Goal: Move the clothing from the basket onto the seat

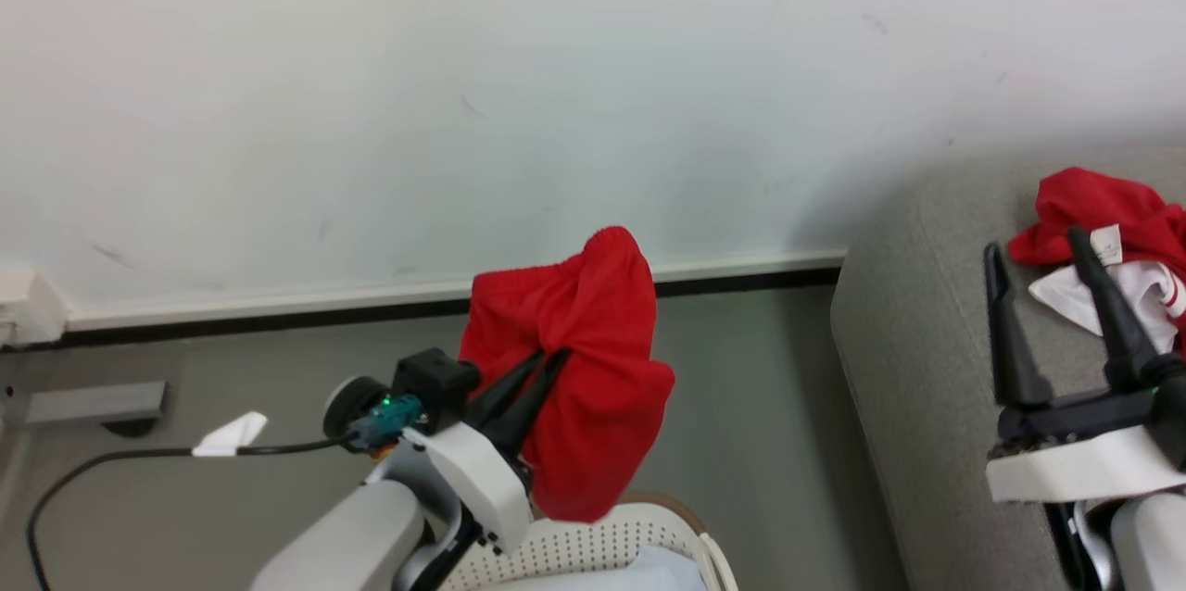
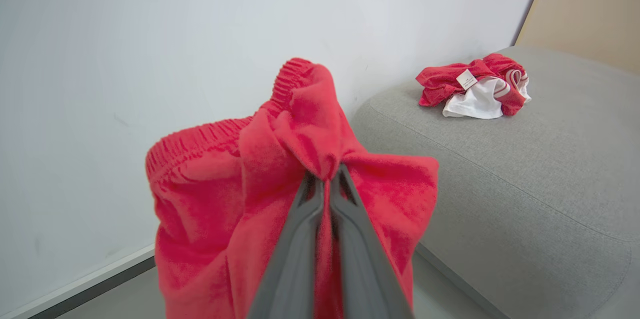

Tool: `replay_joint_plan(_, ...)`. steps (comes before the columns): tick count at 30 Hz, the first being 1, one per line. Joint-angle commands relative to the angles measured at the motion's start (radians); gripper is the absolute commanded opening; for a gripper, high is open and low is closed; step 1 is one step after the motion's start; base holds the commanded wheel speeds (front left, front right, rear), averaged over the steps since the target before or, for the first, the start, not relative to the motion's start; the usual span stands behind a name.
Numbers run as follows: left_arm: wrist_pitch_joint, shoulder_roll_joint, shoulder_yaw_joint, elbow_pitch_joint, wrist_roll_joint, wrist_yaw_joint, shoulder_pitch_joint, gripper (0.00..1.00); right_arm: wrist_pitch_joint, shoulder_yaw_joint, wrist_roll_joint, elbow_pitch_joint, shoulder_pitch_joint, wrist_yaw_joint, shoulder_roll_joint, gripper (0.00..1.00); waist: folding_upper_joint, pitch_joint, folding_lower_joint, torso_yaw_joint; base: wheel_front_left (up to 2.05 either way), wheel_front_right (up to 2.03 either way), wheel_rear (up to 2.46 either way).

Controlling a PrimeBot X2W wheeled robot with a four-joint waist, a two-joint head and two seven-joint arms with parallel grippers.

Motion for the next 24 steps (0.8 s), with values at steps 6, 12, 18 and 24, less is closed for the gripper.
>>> replay_joint_plan(6,0.0,0.044,0.06,-0.112,0.003,0.035,0.015,0.0,-0.003,0.077,0.034,0.033,0.062,-0.003,-0.002,1.0,0.0,-0.051,0.0003,0.011,0.0,0.0,0.0)
replay_joint_plan(12,0.018,0.07,0.076,-0.205,-0.005,0.054,0.008,0.0,-0.003,0.116,0.048,0.044,0.098,-0.003,0.017,1.0,0.0,-0.06,0.0003,0.014,0.0,0.0,0.0)
replay_joint_plan(18,0.034,0.083,0.076,-0.249,-0.012,0.069,0.024,0.0,-0.003,0.132,0.052,0.049,0.095,-0.003,0.021,1.0,0.0,-0.06,0.0003,0.009,0.0,0.0,0.0)
replay_joint_plan(24,0.04,0.086,0.074,-0.271,-0.021,0.074,0.025,0.0,-0.003,0.214,0.078,0.05,0.08,-0.003,-0.008,1.0,0.0,-0.06,0.0003,0.012,0.0,0.0,0.0)
